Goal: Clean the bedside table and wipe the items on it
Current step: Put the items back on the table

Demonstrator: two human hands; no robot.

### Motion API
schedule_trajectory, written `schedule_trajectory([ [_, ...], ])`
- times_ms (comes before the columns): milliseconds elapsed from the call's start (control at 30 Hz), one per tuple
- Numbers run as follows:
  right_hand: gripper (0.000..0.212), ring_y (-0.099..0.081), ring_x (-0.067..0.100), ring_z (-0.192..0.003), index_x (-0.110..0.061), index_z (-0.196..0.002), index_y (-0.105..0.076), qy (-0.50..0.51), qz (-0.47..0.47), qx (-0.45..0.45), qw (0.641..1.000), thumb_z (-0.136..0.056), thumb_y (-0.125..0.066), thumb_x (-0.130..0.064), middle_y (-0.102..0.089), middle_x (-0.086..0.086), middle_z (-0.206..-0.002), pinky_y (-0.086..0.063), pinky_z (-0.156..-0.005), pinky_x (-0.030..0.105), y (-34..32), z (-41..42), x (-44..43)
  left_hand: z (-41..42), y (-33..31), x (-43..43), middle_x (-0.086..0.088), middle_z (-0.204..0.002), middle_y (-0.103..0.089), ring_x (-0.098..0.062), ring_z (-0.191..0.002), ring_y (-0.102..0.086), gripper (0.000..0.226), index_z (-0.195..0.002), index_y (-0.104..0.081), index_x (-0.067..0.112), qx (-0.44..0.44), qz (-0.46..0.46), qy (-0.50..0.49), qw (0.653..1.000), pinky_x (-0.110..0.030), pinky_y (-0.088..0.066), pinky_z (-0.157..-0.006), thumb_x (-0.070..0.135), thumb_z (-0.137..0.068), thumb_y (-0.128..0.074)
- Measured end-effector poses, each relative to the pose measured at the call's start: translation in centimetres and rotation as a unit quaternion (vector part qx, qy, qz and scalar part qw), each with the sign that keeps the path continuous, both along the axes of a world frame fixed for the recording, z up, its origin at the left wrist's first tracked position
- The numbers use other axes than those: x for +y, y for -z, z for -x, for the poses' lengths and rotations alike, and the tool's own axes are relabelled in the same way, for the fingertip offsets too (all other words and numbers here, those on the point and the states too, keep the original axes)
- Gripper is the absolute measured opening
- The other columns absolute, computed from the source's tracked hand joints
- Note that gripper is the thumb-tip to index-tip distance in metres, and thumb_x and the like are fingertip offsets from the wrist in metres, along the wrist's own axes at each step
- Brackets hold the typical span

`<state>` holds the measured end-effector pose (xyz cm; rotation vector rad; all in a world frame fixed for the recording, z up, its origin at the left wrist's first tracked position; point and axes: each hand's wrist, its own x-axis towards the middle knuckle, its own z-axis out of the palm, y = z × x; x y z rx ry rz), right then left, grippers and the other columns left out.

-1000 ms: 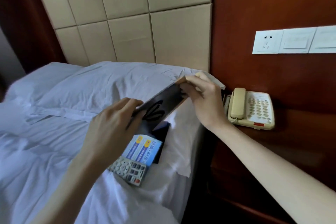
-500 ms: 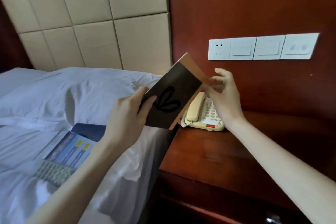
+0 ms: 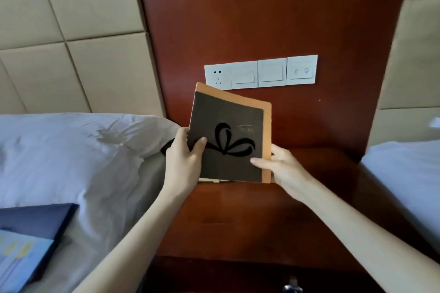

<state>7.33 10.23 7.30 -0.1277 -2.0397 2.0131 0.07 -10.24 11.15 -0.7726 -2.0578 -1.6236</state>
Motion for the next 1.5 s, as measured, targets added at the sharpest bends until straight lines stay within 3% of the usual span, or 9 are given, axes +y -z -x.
schedule_trajectory([
  [100, 0.059, -0.05, 0.026, -0.128, -0.019, -0.139, -0.046, 0.06, -0.012, -0.018, 0.998, -0.085, -0.068, -0.01, -0.056, 0.005, -0.137, -0.034, -0.109, 0.055, 0.6, -0.5, 2.8, 0.3, 1.7, 2.7, 0.008, -0.097, -0.065, -0.005, -0.093, -0.062, 0.014, -0.109, -0.053, 0.017, -0.04, 0.029, 0.037, 0.998, -0.029, -0.052, -0.078, 0.016, -0.094, -0.053],
  [167, 0.067, -0.041, 0.027, -0.135, -0.017, -0.144, -0.038, 0.111, -0.032, -0.03, 0.993, -0.085, -0.068, -0.01, -0.046, 0.006, -0.146, -0.032, -0.112, 0.054, 1.0, -1.1, 4.2, 0.5, 2.8, 4.5, 0.003, -0.104, -0.063, -0.008, -0.097, -0.06, 0.023, -0.115, -0.052, 0.015, -0.044, 0.042, 0.064, 0.996, -0.025, -0.051, -0.084, 0.012, -0.093, -0.054],
  [467, 0.032, -0.062, 0.017, -0.104, -0.019, -0.116, -0.058, 0.223, -0.129, -0.06, 0.964, -0.087, -0.064, -0.006, -0.067, -0.001, -0.112, -0.051, -0.083, 0.034, 2.8, -4.4, 11.1, 0.4, 7.3, 14.8, -0.005, -0.108, -0.068, -0.018, -0.095, -0.063, 0.018, -0.1, -0.058, 0.018, -0.255, 0.005, 0.119, 0.96, -0.035, -0.052, -0.086, 0.018, -0.084, -0.067],
  [633, 0.032, -0.061, 0.02, -0.104, -0.017, -0.118, -0.057, 0.253, -0.151, -0.117, 0.949, -0.088, -0.065, -0.009, -0.065, 0.0, -0.112, -0.05, -0.087, 0.037, 4.2, -5.9, 15.1, 0.0, 8.6, 19.6, -0.008, -0.117, -0.061, -0.019, -0.103, -0.055, 0.021, -0.109, -0.054, 0.011, -0.252, 0.08, 0.124, 0.956, -0.028, -0.041, -0.082, 0.013, -0.088, -0.058],
  [867, 0.033, -0.058, 0.02, -0.094, -0.014, -0.116, -0.054, 0.341, -0.21, -0.155, 0.903, -0.086, -0.067, -0.011, -0.063, 0.008, -0.111, -0.042, -0.072, 0.031, 6.3, -7.4, 19.2, -1.0, 10.1, 25.1, -0.011, -0.129, -0.052, -0.023, -0.107, -0.05, 0.035, -0.122, -0.045, 0.008, -0.3, 0.188, 0.168, 0.92, -0.033, -0.044, -0.083, 0.002, -0.088, -0.041],
  [1033, 0.065, -0.047, 0.031, -0.126, -0.009, -0.145, -0.035, 0.355, -0.238, -0.17, 0.888, -0.087, -0.064, -0.004, -0.046, 0.013, -0.143, -0.039, -0.102, 0.04, 6.5, -7.4, 20.5, -1.4, 10.7, 26.5, -0.015, -0.13, -0.052, -0.029, -0.115, -0.052, 0.044, -0.13, -0.036, 0.007, -0.286, 0.184, 0.141, 0.93, -0.029, -0.045, -0.081, 0.001, -0.088, -0.049],
  [1233, 0.044, -0.055, 0.033, -0.11, -0.006, -0.13, -0.055, 0.345, -0.286, -0.196, 0.872, -0.086, -0.054, 0.003, -0.058, 0.017, -0.126, -0.045, -0.085, 0.033, 6.7, -6.5, 21.3, -1.0, 11.5, 26.5, -0.014, -0.134, -0.053, -0.029, -0.119, -0.053, 0.066, -0.143, -0.025, 0.01, -0.204, 0.196, 0.155, 0.947, -0.024, -0.044, -0.083, -0.003, -0.084, -0.051],
  [1367, 0.039, -0.056, 0.036, -0.109, -0.003, -0.125, -0.059, 0.355, -0.288, -0.207, 0.865, -0.088, -0.051, 0.003, -0.057, 0.02, -0.126, -0.048, -0.087, 0.037, 7.3, -6.2, 21.9, -0.3, 11.9, 26.2, -0.01, -0.156, -0.022, -0.024, -0.145, -0.016, 0.09, -0.15, -0.018, 0.017, -0.147, 0.313, 0.225, 0.911, -0.032, -0.025, -0.112, 0.027, -0.079, -0.073],
  [1500, 0.042, -0.048, 0.034, -0.119, -0.008, -0.131, -0.056, 0.331, -0.3, -0.225, 0.866, -0.091, -0.045, 0.001, -0.052, 0.018, -0.134, -0.045, -0.093, 0.037, 7.6, -6.1, 22.3, 0.6, 12.0, 25.9, -0.008, -0.158, 0.019, -0.024, -0.146, 0.011, 0.115, -0.152, -0.005, 0.023, -0.145, 0.394, 0.282, 0.863, -0.038, -0.008, -0.118, 0.046, -0.067, -0.08],
])
